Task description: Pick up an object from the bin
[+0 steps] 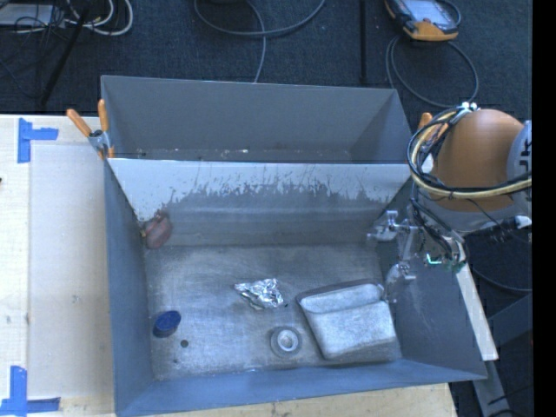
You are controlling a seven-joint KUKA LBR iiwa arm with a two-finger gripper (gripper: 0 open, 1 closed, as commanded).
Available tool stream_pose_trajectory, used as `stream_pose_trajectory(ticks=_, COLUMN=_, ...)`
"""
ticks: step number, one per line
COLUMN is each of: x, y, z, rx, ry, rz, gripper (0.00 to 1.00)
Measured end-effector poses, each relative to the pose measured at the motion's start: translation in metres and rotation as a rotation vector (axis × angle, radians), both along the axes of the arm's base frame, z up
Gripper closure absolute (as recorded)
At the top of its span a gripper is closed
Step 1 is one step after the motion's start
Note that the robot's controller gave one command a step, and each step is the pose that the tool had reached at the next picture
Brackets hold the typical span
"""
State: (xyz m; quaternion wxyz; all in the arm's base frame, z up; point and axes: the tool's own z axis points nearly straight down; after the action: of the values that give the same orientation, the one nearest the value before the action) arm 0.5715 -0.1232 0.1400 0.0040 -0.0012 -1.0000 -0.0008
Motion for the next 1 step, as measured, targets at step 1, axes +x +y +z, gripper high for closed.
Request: stream_pose_trajectory(ticks=1, x=-0.0217, y=0.0162, z=-0.0379, rx=-0.008, ry=-0.023, rz=0.137, gripper=0.00)
